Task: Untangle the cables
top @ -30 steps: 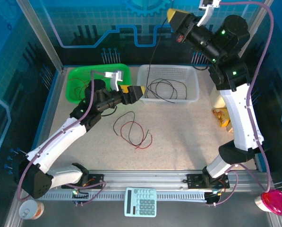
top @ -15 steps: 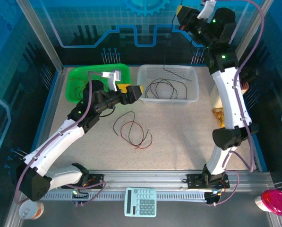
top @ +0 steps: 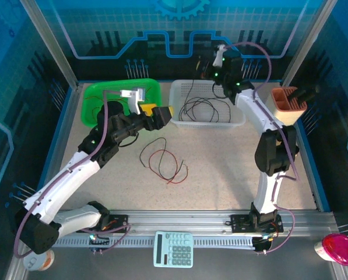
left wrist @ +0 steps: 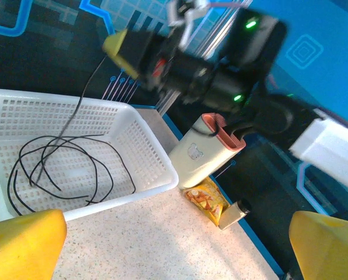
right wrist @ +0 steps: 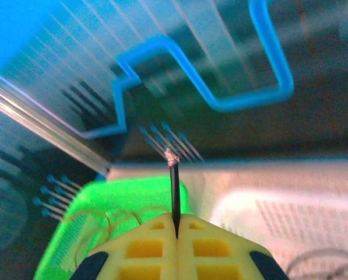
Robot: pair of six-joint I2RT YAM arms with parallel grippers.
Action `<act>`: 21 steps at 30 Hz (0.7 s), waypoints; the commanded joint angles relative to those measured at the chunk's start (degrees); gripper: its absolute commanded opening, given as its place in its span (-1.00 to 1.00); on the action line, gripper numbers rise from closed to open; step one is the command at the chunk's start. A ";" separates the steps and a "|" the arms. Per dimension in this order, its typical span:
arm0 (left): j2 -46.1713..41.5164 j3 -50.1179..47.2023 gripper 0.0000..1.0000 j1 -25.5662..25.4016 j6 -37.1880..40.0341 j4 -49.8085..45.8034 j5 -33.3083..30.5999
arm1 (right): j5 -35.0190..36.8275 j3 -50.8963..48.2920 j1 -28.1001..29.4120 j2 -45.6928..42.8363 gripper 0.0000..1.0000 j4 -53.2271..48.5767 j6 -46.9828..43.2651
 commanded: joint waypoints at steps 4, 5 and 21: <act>-0.71 -0.95 0.98 -0.32 0.52 -0.28 -1.06 | -0.19 -2.75 0.24 3.83 -1.00 -4.57 -1.67; -0.75 -0.95 0.98 -0.39 0.51 -0.24 -1.10 | 0.57 -2.47 0.16 4.37 -1.00 -6.56 -2.46; -2.89 -2.76 0.98 -0.31 1.56 -4.10 -5.05 | 15.76 4.12 -2.61 12.68 -0.91 -31.83 -8.49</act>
